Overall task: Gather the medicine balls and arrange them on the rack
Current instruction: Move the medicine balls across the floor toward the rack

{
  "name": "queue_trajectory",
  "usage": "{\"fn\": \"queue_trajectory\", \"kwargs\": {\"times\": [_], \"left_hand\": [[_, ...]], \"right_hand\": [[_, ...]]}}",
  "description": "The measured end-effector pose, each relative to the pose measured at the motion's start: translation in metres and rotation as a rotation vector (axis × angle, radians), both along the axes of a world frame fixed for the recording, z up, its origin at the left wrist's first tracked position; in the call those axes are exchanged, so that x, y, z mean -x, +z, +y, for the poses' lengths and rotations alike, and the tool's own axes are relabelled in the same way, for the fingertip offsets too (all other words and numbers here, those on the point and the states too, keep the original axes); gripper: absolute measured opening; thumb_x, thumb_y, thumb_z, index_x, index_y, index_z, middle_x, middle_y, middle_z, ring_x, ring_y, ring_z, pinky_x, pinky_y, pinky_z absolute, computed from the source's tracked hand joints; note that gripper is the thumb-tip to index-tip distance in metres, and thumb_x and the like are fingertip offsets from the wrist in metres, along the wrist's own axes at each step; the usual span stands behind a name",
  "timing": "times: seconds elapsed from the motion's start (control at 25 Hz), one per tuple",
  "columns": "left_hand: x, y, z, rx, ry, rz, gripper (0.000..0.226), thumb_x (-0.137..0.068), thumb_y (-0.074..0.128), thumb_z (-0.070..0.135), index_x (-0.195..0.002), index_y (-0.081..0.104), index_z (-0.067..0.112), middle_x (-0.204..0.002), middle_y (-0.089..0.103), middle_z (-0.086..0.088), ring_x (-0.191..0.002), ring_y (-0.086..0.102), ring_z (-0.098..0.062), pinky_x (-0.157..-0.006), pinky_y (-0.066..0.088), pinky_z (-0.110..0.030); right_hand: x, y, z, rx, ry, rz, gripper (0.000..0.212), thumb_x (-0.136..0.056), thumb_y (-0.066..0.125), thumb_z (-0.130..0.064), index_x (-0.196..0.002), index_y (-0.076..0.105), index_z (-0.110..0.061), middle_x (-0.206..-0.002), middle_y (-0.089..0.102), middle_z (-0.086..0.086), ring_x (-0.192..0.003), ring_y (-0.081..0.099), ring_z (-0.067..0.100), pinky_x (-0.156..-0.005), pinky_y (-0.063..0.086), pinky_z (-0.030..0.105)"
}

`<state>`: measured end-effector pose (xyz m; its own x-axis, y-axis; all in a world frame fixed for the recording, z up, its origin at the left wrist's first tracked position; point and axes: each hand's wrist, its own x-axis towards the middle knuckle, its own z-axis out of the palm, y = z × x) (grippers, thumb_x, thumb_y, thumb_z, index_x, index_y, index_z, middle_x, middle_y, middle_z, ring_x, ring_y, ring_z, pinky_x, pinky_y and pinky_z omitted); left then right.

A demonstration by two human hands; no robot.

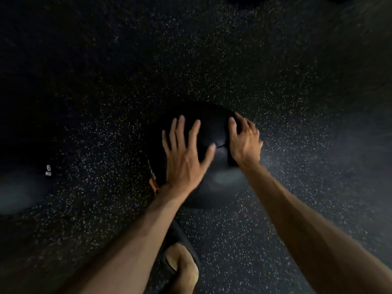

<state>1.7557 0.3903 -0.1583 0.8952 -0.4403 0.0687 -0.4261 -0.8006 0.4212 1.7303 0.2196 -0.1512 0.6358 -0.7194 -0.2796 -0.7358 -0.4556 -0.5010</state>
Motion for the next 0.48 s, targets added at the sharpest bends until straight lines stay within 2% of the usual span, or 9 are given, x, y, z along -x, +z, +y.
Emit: {"fn": "queue_trajectory", "kwargs": {"times": [0.12,0.28,0.36,0.48], "left_hand": [[0.003,-0.010,0.001,-0.040,-0.102,-0.074,0.079,-0.093,0.038,0.074,-0.157,0.026,0.030,-0.167,0.012,-0.011,-0.154,0.009,-0.029,-0.120,0.014,-0.060],[-0.051,-0.006,-0.023,-0.065,-0.074,0.005,0.074,-0.092,0.036,0.074,-0.155,0.026,0.037,-0.166,0.017,-0.009,-0.153,0.014,-0.028,-0.119,0.018,-0.060],[-0.092,0.000,-0.037,-0.091,-0.054,0.082,0.073,-0.092,0.034,0.075,-0.154,0.028,0.038,-0.164,0.023,-0.009,-0.152,0.019,-0.029,-0.119,0.020,-0.059],[-0.151,0.008,-0.061,-0.138,0.035,0.186,0.069,-0.093,0.033,0.073,-0.152,0.033,0.037,-0.160,0.032,-0.009,-0.148,0.026,-0.029,-0.117,0.024,-0.055]], "right_hand": [[-0.032,0.003,-0.023,-0.072,-0.018,0.040,0.054,-0.100,0.033,-0.060,-0.143,0.050,-0.032,-0.147,0.049,0.002,-0.138,0.040,0.026,-0.114,0.028,0.057],[-0.048,0.007,-0.030,-0.026,0.015,-0.139,0.047,-0.103,0.038,-0.046,-0.137,0.056,-0.019,-0.139,0.056,0.005,-0.131,0.048,0.025,-0.111,0.036,0.052],[-0.033,0.006,-0.016,0.089,0.113,-0.211,0.049,-0.104,0.038,-0.043,-0.146,0.046,-0.019,-0.151,0.044,0.003,-0.142,0.036,0.021,-0.118,0.028,0.048],[-0.018,-0.002,0.004,0.153,0.184,-0.209,0.060,-0.103,0.032,-0.053,-0.157,0.024,-0.028,-0.166,0.017,-0.001,-0.154,0.009,0.016,-0.124,0.014,0.049]]}}
